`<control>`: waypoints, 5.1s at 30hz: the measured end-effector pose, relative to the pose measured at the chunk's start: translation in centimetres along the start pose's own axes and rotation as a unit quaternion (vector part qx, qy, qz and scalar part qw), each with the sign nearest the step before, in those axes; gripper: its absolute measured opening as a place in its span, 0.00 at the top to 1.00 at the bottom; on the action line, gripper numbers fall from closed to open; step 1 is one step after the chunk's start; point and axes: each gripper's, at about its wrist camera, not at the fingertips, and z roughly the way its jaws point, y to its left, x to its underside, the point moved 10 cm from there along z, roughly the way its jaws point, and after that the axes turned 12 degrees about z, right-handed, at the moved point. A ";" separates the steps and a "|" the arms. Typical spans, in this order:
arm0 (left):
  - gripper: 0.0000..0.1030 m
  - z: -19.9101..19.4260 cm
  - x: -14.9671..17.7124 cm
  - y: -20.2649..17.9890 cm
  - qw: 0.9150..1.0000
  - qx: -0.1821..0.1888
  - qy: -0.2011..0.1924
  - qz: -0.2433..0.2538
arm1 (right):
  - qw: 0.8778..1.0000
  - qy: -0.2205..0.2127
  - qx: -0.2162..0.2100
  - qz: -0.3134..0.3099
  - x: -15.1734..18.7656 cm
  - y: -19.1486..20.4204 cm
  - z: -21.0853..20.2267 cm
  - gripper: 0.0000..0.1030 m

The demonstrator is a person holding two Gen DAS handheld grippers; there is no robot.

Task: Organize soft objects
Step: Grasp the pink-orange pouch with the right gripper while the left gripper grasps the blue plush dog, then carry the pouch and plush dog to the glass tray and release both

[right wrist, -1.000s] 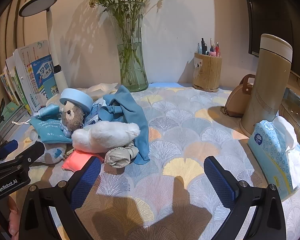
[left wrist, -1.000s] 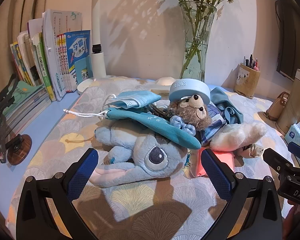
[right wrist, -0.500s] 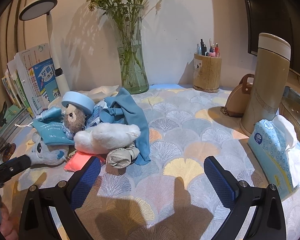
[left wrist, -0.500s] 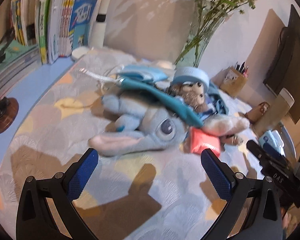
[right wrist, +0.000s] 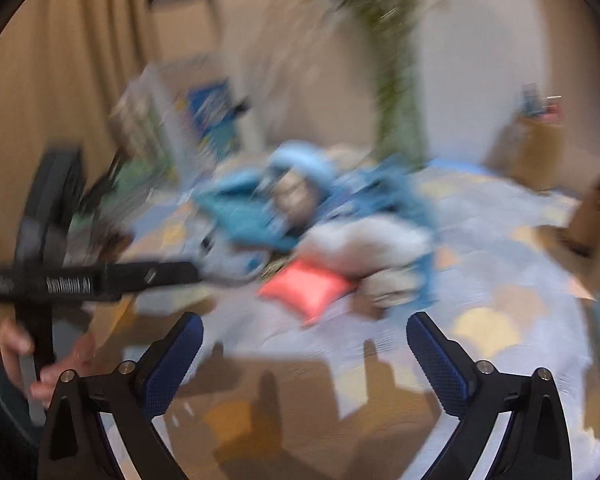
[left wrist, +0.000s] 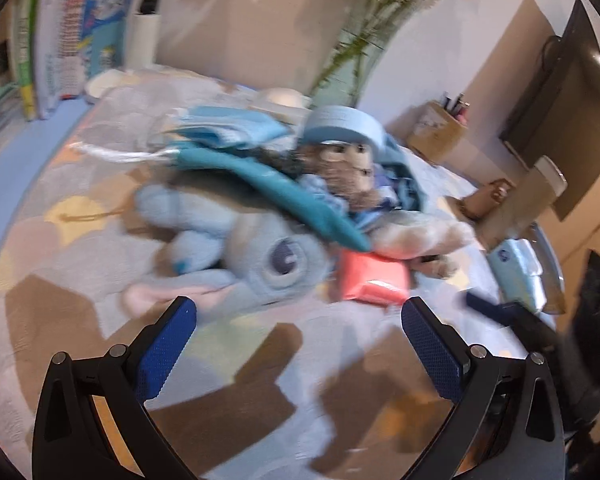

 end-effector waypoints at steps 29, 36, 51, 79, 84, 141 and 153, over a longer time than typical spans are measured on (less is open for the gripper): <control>0.30 -3.2 5.8 -2.0 0.979 -0.055 0.044 0.192 | 0.995 0.079 0.015 0.058 3.1 -0.1 1.9 0.53; 0.25 -5.4 6.0 -0.6 0.985 -0.057 0.016 0.165 | 0.992 0.086 0.045 0.084 5.0 -1.3 -0.3 0.52; 0.14 0.0 0.0 -1.2 0.975 -0.181 0.030 0.127 | 0.993 0.072 0.045 0.081 5.9 -1.3 -0.1 0.41; 0.44 -6.6 1.7 -1.3 0.989 -0.102 0.008 0.106 | 0.996 0.011 0.028 0.081 5.0 -0.1 -2.5 0.56; 0.44 -12.1 -3.1 -2.0 0.989 -0.088 -0.055 0.106 | 0.995 -0.013 0.015 0.102 3.4 0.2 -4.3 0.56; 0.46 2.7 -10.5 -47.7 0.901 0.192 -0.035 0.387 | 0.882 -0.205 0.230 0.356 0.5 -33.9 -29.5 0.56; 0.28 8.1 -9.9 -50.3 0.904 0.211 -0.005 0.372 | 0.845 -0.182 0.228 0.448 3.2 -38.7 -29.6 0.29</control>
